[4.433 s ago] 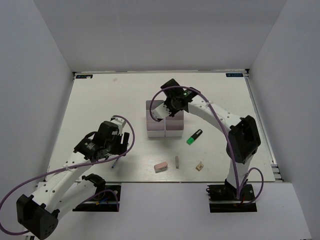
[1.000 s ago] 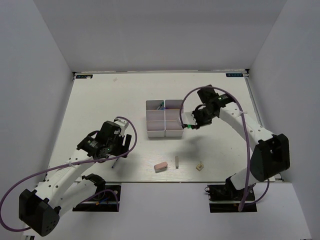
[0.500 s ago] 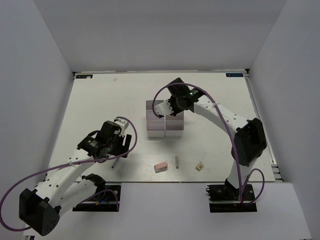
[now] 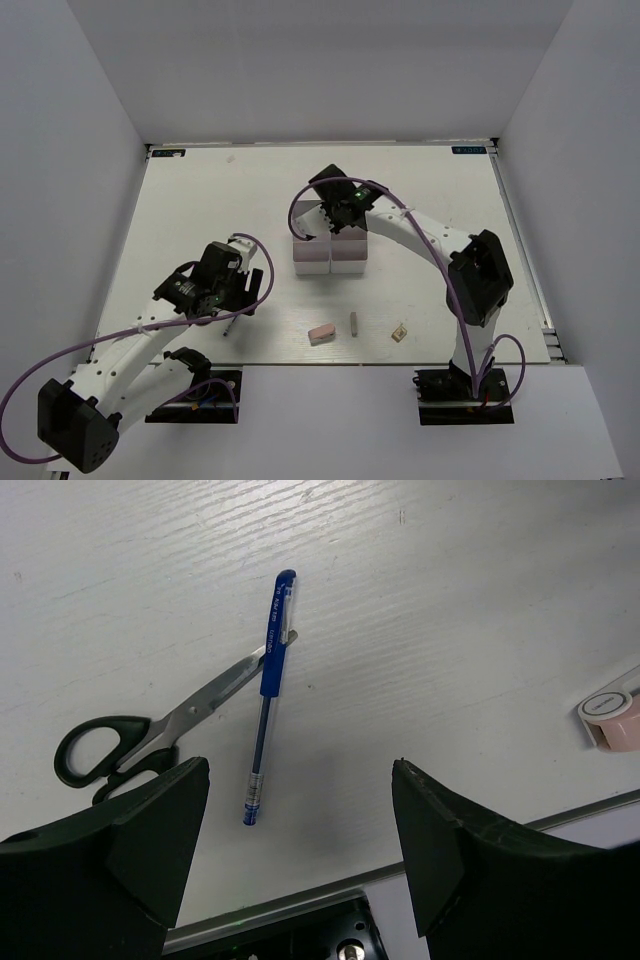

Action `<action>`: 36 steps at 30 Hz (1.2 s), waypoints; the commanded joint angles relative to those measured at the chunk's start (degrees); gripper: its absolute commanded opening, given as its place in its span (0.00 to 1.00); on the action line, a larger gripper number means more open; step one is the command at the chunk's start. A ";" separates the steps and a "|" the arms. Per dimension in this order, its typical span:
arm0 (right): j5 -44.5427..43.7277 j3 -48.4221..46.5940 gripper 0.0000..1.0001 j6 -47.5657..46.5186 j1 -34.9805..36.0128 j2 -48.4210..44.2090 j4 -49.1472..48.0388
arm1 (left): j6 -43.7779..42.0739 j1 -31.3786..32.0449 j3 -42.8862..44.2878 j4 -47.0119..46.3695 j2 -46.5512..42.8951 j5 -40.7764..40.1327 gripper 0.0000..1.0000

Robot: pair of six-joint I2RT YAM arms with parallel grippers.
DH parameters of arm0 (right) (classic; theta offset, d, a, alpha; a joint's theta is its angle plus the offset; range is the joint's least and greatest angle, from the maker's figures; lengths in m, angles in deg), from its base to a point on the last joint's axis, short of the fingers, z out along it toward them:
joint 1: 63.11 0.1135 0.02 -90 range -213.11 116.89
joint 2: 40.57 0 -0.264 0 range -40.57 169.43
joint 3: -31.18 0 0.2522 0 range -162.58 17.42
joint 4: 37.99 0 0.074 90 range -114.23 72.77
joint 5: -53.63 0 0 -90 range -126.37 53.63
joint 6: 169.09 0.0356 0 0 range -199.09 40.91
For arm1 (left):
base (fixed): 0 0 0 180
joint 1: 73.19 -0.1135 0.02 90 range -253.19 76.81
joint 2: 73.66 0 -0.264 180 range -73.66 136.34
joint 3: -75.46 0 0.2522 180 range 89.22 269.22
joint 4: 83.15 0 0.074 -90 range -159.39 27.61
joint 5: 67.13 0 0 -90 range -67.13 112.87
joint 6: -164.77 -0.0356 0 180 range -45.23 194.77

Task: Sort the stationery into containers
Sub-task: Place the pen in the storage box, then pick up the pen from the center of the board.

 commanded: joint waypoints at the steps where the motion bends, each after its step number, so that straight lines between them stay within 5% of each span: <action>1: -2.22 -3.03 0.35 0.63 0.63 0.93 1.78 | -0.35 0.06 0.04 -0.03 -1.33 0.12 0.84; 18: -0.29 -5.40 0.43 4.67 0.37 1.37 5.03 | -0.26 -0.12 -0.23 -0.11 -0.36 -0.06 0.82; 20: 1.20 -8.99 0.35 8.10 0.37 0.84 8.52 | -0.44 -0.12 -0.31 -0.29 0.17 0.90 0.72; 22: 2.87 -11.90 0.01 13.36 0.37 -0.74 10.03 | -0.61 -0.03 -0.40 -0.90 1.04 1.52 0.46; 25: 6.72 -11.04 0.00 25.57 -0.42 -5.21 10.22 | -0.70 -0.03 -0.14 -2.30 3.93 2.67 0.20; 28: 14.00 -6.30 0.00 40.43 -2.88 -11.19 10.66 | -0.62 -0.12 1.44 -2.93 9.98 3.37 0.20; 29: 15.61 -1.41 0.21 43.76 -3.67 -14.07 11.18 | -0.62 -0.12 2.49 -2.75 11.58 3.46 0.42; 31: 23.05 2.05 0.60 49.30 -5.16 -15.85 11.98 | -0.44 -0.12 5.73 -1.70 17.87 2.41 0.51; 32: 24.83 7.81 0.68 50.46 -6.39 -19.25 11.80 | -0.61 -0.20 6.62 -1.52 19.31 1.97 0.55; 36: 33.72 21.20 0.62 56.26 -9.55 -27.10 3.38 | -1.67 -0.56 10.40 -2.84 26.77 0.56 0.56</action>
